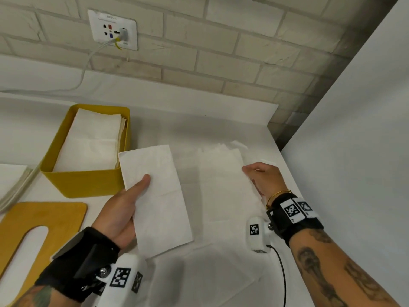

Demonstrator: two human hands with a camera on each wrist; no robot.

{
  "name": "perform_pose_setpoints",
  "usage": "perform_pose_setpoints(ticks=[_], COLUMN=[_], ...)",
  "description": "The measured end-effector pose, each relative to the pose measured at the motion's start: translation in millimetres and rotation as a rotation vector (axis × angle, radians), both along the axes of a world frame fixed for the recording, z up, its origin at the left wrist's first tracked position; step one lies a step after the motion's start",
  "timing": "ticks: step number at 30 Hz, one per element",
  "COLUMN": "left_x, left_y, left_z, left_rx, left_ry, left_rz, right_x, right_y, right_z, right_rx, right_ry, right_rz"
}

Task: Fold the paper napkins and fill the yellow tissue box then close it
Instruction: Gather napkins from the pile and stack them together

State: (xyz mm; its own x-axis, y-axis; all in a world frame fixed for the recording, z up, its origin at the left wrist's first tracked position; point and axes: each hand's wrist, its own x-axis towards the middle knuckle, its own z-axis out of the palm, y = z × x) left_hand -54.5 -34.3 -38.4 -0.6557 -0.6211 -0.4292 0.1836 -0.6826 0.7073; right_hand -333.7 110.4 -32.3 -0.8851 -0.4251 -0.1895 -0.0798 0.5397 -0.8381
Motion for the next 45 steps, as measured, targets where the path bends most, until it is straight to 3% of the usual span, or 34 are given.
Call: perform_pose_setpoints(ticks=[9, 13, 16, 19, 21, 27, 33, 37, 45], left_x=[-2.1, -2.5, -2.8, -2.4, -1.7, -3.5, -3.6, 0.0, 1.2], left_y=[0.7, 0.1, 0.4, 0.1, -0.9, -6.5, -4.3, -4.0, -7.9], left_z=[-3.3, -4.9, -4.0, -4.3, -4.6, -2.2, -1.7, 0.6, 12.2], left_rx=[-0.005, -0.011, -0.012, -0.012, -0.008, -0.017, -0.037, -0.027, -0.103], left_ry=[-0.015, -0.025, -0.018, -0.015, -0.017, -0.035, -0.062, -0.052, -0.049], left_rz=[-0.01, -0.012, -0.012, -0.011, -0.005, 0.003, 0.005, 0.016, 0.02], right_x=[2.3, -3.0, -4.6, 1.4, 3.7, 7.5, 14.5, 16.8, 24.3], right_y=[10.1, 14.8, 17.0, 23.8, 29.1, 29.9, 9.0, 7.1, 8.6], right_z=[0.0, -0.9, 1.9, 1.2, 1.2, 6.7, -2.7, -6.3, 19.3], right_rx=[-0.074, -0.196, -0.159, -0.174, -0.229, -0.095, -0.053, -0.083, 0.033], right_ry=[0.073, 0.143, 0.01, -0.225, -0.244, -0.147, -0.151, -0.178, 0.146], right_rz=[0.041, 0.017, 0.021, 0.144, 0.236, 0.332, 0.162, 0.21, 0.411])
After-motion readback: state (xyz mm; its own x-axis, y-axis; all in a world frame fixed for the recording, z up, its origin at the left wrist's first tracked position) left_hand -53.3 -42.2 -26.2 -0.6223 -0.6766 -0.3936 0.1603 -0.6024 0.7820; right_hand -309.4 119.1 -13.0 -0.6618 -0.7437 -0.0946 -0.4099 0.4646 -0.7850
